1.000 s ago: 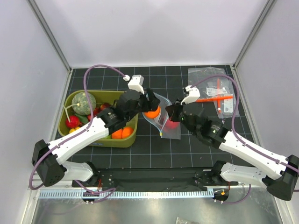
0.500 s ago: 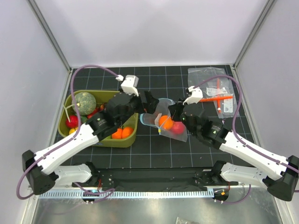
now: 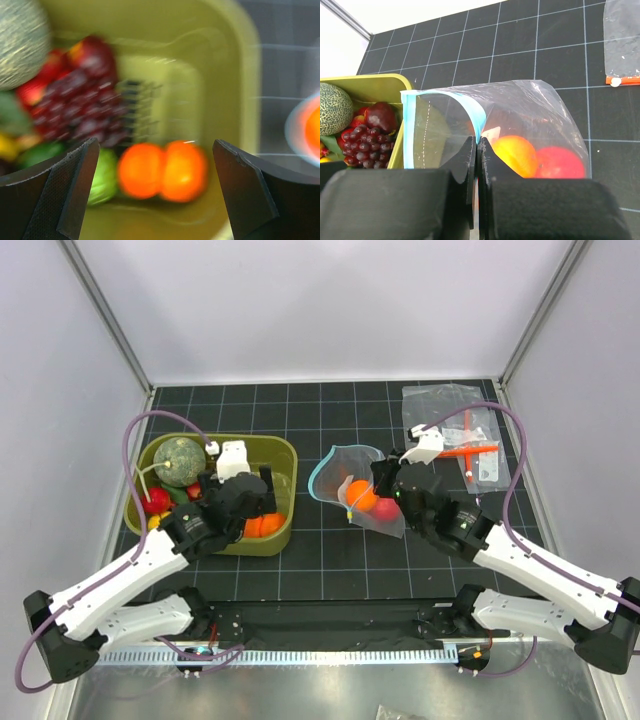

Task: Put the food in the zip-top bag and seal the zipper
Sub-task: Pick up the fake fruit from the bin.

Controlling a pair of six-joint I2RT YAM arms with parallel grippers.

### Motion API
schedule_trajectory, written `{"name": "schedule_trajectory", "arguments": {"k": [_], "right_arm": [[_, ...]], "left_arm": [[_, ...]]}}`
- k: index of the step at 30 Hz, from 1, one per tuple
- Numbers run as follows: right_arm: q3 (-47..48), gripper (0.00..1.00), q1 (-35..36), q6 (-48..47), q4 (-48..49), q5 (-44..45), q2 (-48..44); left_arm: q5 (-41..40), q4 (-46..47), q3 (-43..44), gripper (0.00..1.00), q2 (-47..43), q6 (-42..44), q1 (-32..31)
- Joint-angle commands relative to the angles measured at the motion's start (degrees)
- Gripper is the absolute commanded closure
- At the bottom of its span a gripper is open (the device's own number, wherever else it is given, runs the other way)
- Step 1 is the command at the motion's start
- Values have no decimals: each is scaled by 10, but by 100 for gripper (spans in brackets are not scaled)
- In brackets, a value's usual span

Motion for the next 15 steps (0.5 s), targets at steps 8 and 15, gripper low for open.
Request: {"name": "schedule_trajectory", "arguments": {"k": [8, 15], "right_arm": [[4, 95, 1, -12, 25, 25, 4], [1, 94, 2, -17, 27, 33, 4]], "left_arm": [[-29, -42, -27, 0, 71, -37, 53], [118, 24, -51, 0, 110, -21, 125]]}}
